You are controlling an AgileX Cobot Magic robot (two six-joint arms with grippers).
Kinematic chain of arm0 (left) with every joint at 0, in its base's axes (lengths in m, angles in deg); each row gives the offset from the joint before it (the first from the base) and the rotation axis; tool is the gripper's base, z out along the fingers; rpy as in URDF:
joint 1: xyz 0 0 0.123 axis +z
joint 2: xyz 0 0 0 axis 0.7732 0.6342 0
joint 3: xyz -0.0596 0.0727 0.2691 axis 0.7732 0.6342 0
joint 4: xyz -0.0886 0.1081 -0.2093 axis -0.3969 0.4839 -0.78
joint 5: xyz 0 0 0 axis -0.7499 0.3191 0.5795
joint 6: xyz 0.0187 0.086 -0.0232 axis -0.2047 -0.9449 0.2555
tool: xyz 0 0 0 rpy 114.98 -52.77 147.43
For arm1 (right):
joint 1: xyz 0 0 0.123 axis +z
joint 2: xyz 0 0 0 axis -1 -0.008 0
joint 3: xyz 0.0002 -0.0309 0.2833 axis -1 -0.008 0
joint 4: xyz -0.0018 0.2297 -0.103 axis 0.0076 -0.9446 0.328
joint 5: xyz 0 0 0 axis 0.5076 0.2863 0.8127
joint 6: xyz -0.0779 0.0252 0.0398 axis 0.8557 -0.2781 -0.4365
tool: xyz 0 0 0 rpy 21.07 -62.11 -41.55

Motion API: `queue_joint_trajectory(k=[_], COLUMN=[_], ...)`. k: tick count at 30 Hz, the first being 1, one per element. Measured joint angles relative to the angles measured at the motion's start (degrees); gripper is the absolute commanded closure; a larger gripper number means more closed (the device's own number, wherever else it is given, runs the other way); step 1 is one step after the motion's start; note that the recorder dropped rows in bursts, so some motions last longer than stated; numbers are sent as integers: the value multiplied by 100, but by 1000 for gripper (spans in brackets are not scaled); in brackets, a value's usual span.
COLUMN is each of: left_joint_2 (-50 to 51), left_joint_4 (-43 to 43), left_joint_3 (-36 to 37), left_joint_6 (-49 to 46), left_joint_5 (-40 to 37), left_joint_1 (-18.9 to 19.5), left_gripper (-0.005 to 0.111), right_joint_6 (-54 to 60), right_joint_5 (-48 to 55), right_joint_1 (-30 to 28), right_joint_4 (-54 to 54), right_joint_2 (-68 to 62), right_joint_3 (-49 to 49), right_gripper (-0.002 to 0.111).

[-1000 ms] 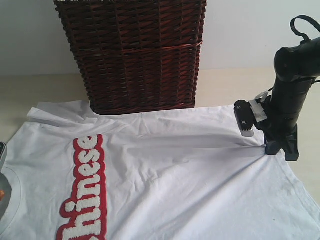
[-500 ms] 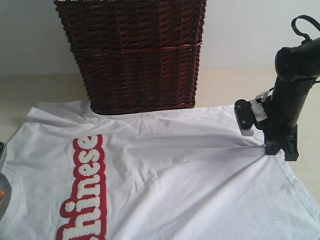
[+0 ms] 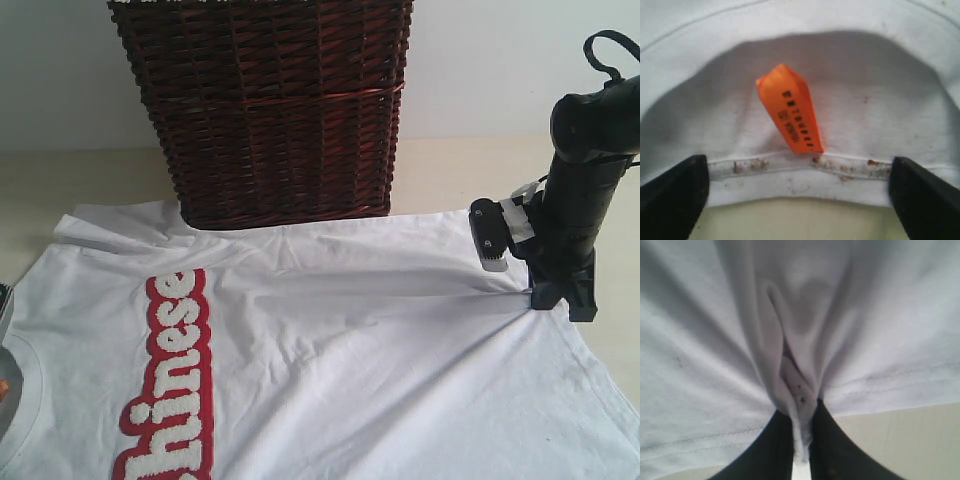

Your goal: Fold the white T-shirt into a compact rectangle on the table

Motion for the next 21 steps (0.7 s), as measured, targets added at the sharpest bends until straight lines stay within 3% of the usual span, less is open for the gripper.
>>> queue_joint_trajectory(k=[6,8,15,16,21], left_joint_2=[0,0,43,58,79], left_joint_4=[0,0,197,197,260], left_joint_3=[0,0,12,25,25], left_joint_6=[0,0,-70,-70,-48], left_joint_5=[0,0,91,135,339], left_joint_1=[0,0,0,0,0], left_gripper=[17,29,100,106,107], right_joint_6=[0,0,0,-10,-114], right_joint_5=[0,0,0,0,0], right_joint_1=[0,0,0,0,0], right_joint_4=[0,0,0,0,10], right_joint_2=[0,0,-9,-9,-9], right_joint_3=[0,0,0,0,0], right_gripper=[108,108,108,108,108])
